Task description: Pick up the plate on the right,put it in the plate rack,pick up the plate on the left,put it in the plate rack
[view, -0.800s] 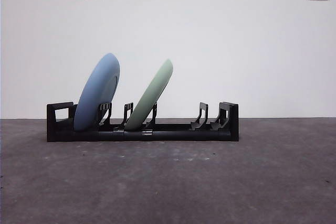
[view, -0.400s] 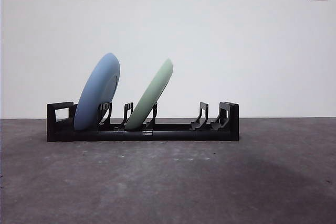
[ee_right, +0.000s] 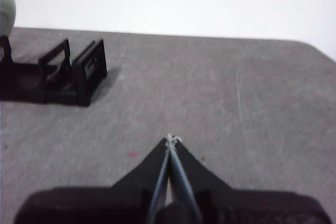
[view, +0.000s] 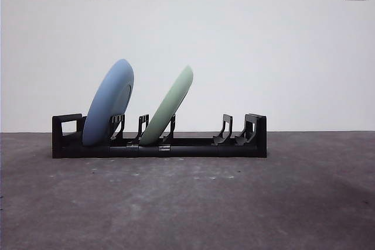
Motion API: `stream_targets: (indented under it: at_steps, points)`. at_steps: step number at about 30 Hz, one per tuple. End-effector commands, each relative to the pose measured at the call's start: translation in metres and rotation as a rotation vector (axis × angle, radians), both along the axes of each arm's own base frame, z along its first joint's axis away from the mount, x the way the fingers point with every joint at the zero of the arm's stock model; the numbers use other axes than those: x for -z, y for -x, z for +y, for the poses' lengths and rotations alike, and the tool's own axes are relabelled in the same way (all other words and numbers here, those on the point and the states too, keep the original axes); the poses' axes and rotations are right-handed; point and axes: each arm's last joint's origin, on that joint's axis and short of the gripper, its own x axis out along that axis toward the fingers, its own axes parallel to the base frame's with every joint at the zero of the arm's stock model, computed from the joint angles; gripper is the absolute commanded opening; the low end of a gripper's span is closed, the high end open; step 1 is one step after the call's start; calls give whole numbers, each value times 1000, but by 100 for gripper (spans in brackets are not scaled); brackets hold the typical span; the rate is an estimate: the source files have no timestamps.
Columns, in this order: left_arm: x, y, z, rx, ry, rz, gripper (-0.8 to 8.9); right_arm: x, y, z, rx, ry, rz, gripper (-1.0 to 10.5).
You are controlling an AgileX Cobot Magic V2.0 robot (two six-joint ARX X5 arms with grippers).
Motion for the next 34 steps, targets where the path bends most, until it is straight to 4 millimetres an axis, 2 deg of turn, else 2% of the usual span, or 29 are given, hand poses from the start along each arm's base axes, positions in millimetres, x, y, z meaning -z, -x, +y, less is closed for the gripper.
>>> stream_targets:
  at_steps: [1,34]
  points:
    - [3,0,0,-6,9,7,-3,8,0,0,5,-17,39,2]
    - [3,0,0,-6,9,8,-3,8,0,0,19,-13,41,2]
